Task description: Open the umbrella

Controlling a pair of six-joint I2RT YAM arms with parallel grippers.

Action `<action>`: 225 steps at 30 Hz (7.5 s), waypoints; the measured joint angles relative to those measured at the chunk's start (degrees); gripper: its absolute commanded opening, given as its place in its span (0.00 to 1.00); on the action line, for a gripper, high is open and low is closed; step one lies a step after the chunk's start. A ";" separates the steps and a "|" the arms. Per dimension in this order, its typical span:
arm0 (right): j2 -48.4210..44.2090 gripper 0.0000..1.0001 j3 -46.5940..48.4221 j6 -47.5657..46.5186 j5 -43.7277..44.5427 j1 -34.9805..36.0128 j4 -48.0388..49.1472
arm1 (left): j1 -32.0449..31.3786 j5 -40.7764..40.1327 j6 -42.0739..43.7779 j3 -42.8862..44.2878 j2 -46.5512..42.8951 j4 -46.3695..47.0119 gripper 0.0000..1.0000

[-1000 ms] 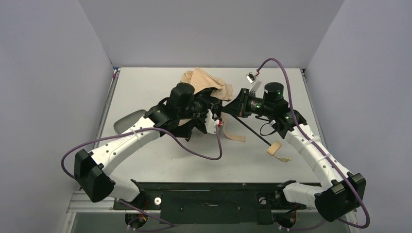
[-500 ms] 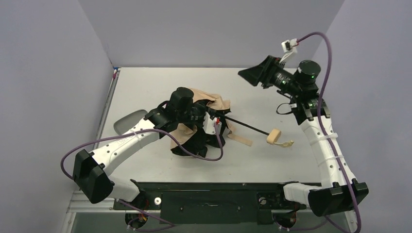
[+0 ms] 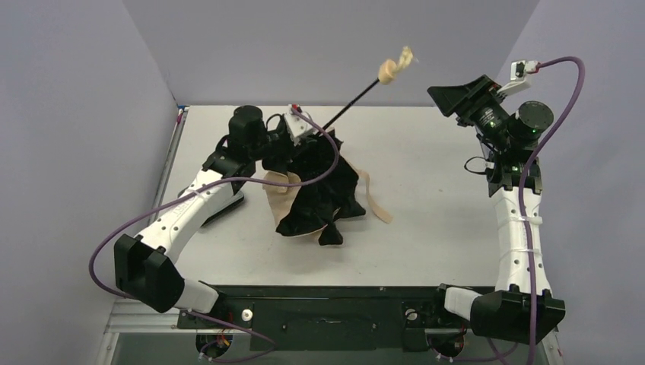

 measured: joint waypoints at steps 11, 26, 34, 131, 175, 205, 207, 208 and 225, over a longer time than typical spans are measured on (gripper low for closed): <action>-6.71 0.77 -6.25 -12.94 7.54 19.47 -4.63 | 2.62 3.26 -32.50 2.12 3.61 17.16 0.00; 3.30 0.77 5.73 -26.36 26.36 38.97 -4.92 | -3.50 5.40 -40.81 -2.34 3.58 24.06 0.00; 5.27 0.14 5.97 -28.63 31.89 39.80 -5.73 | -4.57 5.62 -40.19 -3.43 2.12 24.04 0.00; 2.75 0.00 0.37 -38.60 23.69 36.33 -8.96 | -4.11 2.82 -7.74 -21.16 -2.86 -6.19 0.00; 2.80 0.00 -7.61 -45.90 23.58 41.40 -1.05 | 0.55 6.88 -83.52 -7.58 16.63 27.76 0.32; 7.04 0.67 -6.14 -51.84 15.58 34.58 -5.84 | 4.92 -5.60 -86.60 0.57 41.16 24.26 0.30; 6.86 0.70 -6.14 -50.99 15.43 33.14 -6.88 | 4.96 -5.57 -85.96 0.81 41.29 23.74 0.31; 6.56 0.71 -6.27 -50.45 15.39 32.35 -7.76 | 4.96 -5.57 -85.50 1.09 41.40 23.39 0.31; -2.45 0.25 -10.88 -33.29 13.60 21.99 -20.57 | 5.49 -1.22 -81.33 1.38 36.79 22.91 0.46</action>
